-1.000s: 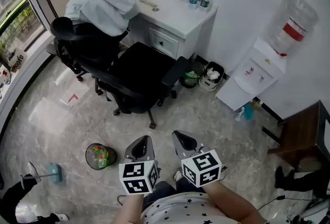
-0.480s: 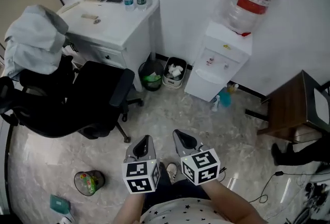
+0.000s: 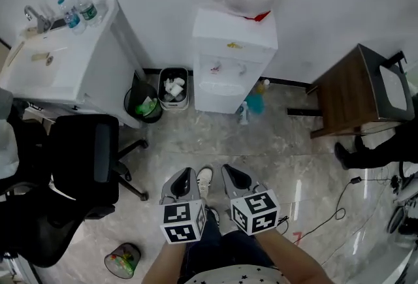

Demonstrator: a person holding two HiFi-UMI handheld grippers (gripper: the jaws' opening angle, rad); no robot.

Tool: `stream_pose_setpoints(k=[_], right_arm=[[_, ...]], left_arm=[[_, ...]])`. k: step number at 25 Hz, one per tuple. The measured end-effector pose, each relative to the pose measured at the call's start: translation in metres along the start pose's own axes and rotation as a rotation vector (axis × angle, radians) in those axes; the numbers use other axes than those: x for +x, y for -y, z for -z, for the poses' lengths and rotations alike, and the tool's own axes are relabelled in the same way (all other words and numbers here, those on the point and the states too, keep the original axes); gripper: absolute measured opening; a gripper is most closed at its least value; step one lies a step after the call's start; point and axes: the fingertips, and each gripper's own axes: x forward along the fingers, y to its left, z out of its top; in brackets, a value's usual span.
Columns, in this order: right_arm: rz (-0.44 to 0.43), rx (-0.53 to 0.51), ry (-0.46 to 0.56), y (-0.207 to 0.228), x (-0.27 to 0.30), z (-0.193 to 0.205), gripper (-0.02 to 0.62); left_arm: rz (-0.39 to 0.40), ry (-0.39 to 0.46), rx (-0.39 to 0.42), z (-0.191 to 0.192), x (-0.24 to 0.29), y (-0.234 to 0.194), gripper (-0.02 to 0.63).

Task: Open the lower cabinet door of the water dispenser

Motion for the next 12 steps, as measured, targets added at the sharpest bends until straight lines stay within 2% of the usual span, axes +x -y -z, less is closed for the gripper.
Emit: stream_pose_setpoints(k=[5, 9, 12], right_arm=[[0.094, 0.053, -0.017, 0.078, 0.073, -0.007, -0.008], [0.155, 0.100, -0.064, 0.141, 0.143, 0.013, -0.008], [0.204, 0.114, -0.087, 0.195, 0.199, 0.037, -0.008]], left_arm=[[0.075, -0.040, 0.077, -0.011, 0.111, 0.008, 0.005], [0.102, -0.130, 0.078, 0.019, 0.200, 0.001, 0.006], [0.112, -0.211, 0.044, 0.054, 0.269, -0.011, 0.006]])
